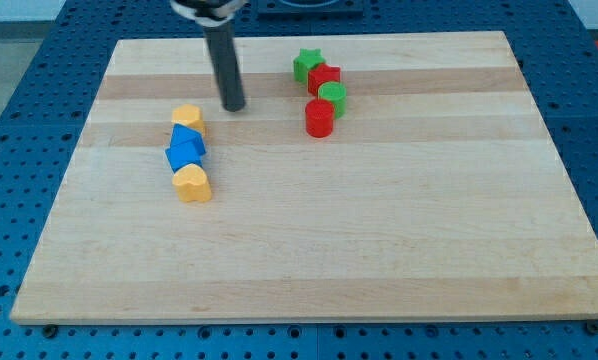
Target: Push the red circle to the bottom side of the board
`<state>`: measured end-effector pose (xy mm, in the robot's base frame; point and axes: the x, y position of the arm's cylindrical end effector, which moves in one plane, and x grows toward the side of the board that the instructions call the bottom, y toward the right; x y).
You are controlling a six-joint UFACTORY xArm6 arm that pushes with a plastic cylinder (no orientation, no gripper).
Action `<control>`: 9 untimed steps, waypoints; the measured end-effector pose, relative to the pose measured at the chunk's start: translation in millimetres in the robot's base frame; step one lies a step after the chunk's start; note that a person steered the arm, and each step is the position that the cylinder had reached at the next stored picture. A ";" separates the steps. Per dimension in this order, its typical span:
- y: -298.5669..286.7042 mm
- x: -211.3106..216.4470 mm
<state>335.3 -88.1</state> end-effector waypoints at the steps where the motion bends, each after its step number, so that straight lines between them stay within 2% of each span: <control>1: 45.2 1.3; 3: 118.1 44.3; 4: 134.9 53.2; 5: 149.8 29.9; 6: 188.7 14.7; 7: 214.0 41.0; 8: 203.4 97.1; 9: 195.8 128.8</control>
<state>464.1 107.7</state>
